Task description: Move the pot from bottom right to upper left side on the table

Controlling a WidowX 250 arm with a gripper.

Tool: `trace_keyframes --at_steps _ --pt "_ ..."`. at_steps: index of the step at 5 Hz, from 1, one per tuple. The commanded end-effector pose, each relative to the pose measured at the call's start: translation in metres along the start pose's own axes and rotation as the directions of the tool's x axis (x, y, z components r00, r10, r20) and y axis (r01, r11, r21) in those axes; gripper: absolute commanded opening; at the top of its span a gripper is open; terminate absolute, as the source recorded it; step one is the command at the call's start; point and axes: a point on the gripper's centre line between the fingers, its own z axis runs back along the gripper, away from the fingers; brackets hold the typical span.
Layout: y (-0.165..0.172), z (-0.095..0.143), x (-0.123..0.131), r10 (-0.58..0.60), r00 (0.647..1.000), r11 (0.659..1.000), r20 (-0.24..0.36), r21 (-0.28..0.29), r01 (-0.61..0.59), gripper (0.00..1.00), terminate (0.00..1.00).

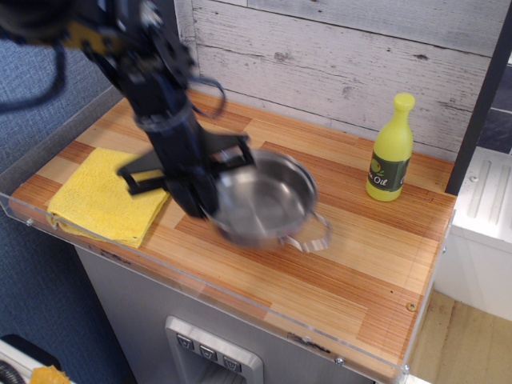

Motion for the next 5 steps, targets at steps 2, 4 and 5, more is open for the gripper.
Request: trace_keyframes --at_steps 2,4,5 --pt "0.006 0.017 0.097 0.153 0.980 0.988 0.129 -0.005 -0.153 0.00 0.00" --pt "0.011 -0.004 0.132 0.191 0.976 0.981 0.104 0.006 -0.192 0.00 0.00" --pt "0.017 -0.010 0.131 0.204 0.975 0.979 0.087 0.006 -0.205 0.00 0.00"
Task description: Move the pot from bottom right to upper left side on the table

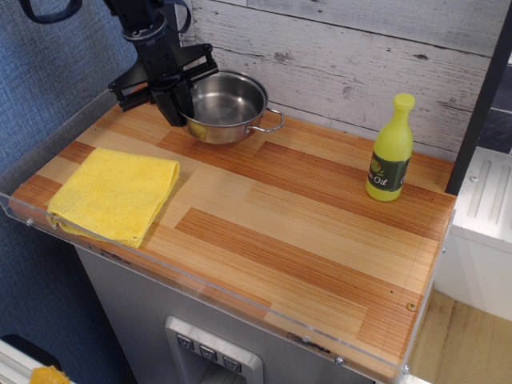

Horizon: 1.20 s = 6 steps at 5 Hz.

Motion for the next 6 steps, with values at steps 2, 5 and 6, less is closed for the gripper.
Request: trace_keyframes --at_steps 2,5,6 --pt "0.013 -0.005 0.021 0.102 0.995 0.995 0.023 -0.021 -0.101 0.00 0.00" --pt "0.010 -0.007 0.018 0.068 0.998 0.998 -0.007 0.003 -0.068 1.00 0.00" --pt "0.008 -0.001 0.018 0.055 0.998 0.998 -0.006 0.002 -0.055 1.00 0.00"
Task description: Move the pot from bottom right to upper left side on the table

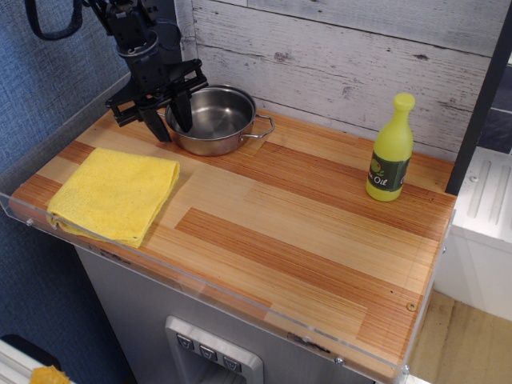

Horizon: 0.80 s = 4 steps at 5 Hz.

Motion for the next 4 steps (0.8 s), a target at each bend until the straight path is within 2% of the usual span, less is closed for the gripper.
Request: trace_keyframes --at_steps 1,2,3,4 --pt "-0.007 0.037 0.004 -0.035 0.997 0.998 0.066 -0.043 0.038 1.00 0.00" --pt "-0.011 0.054 0.001 -0.089 0.991 0.996 0.103 -0.023 0.091 1.00 0.00" --pt "-0.016 0.074 -0.005 -0.191 0.971 0.981 0.143 0.034 0.189 1.00 0.00" --pt "-0.014 0.093 -0.021 -0.288 0.948 0.957 0.133 0.064 0.282 1.00 0.00"
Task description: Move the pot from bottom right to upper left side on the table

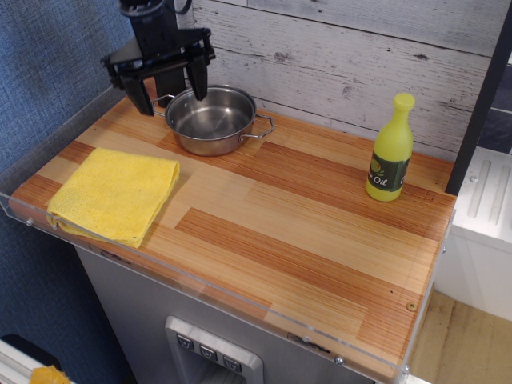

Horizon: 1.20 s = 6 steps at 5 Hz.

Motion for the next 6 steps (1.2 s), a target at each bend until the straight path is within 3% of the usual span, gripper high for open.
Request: trace_keyframes --at_steps 1,2,3,5,6 --pt "0.003 0.063 -0.029 -0.205 0.978 0.979 0.037 0.006 0.205 1.00 0.00" --pt "0.003 0.085 -0.060 -0.289 0.956 0.957 0.058 -0.002 0.290 1.00 0.00" --pt "-0.001 0.103 -0.092 -0.370 0.928 0.929 0.039 -0.004 0.371 1.00 0.00" --pt "0.002 0.134 -0.130 -0.478 0.876 0.877 0.058 -0.026 0.480 1.00 0.00" --pt "0.007 0.148 -0.142 -0.489 0.870 0.868 0.063 -0.058 0.492 1.00 0.00"
